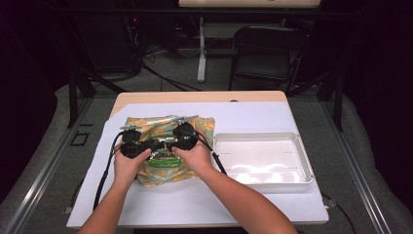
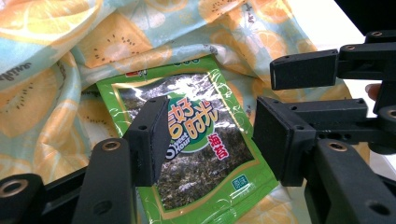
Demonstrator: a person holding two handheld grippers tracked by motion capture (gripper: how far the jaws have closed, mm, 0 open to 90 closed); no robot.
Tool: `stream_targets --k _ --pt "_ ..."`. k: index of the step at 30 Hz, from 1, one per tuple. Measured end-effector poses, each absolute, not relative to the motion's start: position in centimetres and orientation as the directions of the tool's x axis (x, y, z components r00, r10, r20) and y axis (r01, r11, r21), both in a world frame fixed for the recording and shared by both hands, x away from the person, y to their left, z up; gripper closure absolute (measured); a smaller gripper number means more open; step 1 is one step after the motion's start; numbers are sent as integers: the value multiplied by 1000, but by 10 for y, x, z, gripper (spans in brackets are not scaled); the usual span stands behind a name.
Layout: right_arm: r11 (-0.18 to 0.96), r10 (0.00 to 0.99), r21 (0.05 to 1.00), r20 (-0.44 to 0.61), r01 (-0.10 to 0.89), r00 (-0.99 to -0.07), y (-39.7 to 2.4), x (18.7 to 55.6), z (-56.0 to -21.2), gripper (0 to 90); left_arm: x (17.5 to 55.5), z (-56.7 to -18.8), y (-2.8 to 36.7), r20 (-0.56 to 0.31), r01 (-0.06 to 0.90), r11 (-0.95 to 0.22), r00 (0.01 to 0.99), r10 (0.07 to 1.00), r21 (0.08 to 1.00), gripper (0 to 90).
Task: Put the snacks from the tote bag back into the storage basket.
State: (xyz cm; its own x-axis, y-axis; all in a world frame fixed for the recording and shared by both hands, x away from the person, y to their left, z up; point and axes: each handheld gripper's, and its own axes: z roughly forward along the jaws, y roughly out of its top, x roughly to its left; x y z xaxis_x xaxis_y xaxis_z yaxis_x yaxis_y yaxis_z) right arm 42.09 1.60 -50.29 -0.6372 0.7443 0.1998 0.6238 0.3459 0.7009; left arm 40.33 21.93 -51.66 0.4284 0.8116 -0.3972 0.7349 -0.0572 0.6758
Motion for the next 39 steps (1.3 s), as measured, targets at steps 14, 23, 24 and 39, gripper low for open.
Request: stream_targets --k 14,23,24,39 --pt "292 766 654 277 698 -580 15 424 -514 505 410 -530 220 -349 793 -138 409 843 594 463" --pt "306 767 613 294 728 -570 15 423 -520 637 410 -530 223 -345 795 -124 391 853 593 478" --pt "311 768 609 291 730 -570 15 423 -520 658 410 -530 224 -344 795 -125 391 854 593 479" --pt "320 800 589 251 742 -545 15 424 -528 758 412 -531 230 -328 808 -116 360 873 578 501"
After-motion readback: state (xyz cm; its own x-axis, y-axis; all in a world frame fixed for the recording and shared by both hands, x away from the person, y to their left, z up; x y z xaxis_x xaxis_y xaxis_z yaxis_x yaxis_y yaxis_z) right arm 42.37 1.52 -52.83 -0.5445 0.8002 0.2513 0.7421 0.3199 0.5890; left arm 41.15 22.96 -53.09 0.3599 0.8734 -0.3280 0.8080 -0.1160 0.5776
